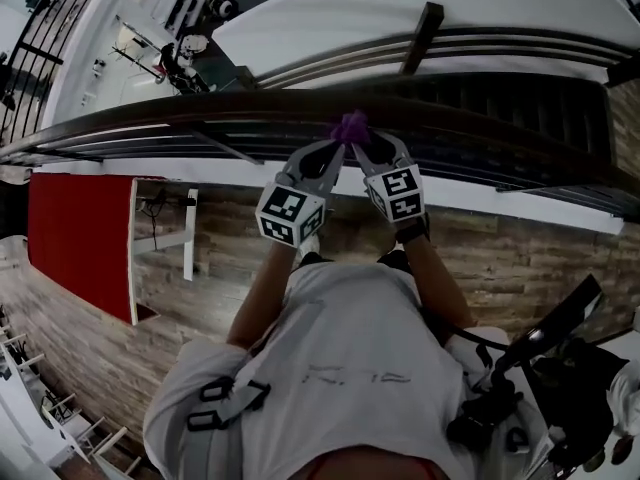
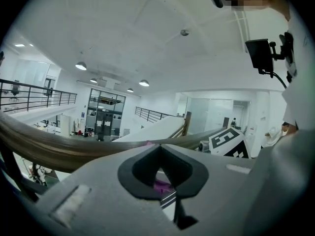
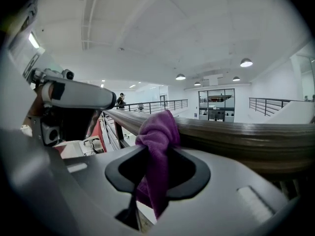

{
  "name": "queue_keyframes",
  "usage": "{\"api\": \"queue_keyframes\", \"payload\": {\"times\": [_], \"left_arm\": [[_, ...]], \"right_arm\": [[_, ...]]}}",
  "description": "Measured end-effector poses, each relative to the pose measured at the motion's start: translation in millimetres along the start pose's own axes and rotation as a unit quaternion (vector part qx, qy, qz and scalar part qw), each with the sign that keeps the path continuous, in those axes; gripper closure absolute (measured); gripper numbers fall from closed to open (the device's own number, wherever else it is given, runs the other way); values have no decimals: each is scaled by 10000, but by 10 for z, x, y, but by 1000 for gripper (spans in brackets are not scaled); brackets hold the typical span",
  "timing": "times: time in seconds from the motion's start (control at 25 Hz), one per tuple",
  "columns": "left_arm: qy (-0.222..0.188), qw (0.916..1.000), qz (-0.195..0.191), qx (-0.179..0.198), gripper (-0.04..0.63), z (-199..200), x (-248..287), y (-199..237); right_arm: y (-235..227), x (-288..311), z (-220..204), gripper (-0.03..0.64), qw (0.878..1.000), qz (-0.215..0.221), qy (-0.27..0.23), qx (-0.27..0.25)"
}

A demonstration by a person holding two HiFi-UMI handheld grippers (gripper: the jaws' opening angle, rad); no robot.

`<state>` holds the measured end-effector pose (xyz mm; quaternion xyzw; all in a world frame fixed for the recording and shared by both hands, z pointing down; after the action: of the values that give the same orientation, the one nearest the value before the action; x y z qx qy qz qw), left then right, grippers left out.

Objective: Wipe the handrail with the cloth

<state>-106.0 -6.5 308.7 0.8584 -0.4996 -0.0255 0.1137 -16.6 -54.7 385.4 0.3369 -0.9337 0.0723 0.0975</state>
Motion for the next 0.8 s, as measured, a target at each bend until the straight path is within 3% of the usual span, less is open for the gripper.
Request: {"api": "queue_keyframes", "payload": {"times": [0.28,0.8], "left_arm": [[233,9986,-462,84,594,-85,296,-374],[562,9880,-1410,283,594,-223,973,-1081]], "right_arm": [[-428,-411,-85,506,9994,-333,-20,-2],[-1237,-1235,-220,506,9870,-1517,-262,453]]}}
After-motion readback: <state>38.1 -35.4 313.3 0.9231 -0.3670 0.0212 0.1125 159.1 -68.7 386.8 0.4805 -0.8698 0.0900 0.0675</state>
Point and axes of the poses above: the fingertips, and each gripper's own axes: x forward along the fingers, y to its left, z out of its top, the point moved 5 cm from there along -x, backward along the fingers, and after that the axes turned 10 degrees about -y, right-handed, at the moved point
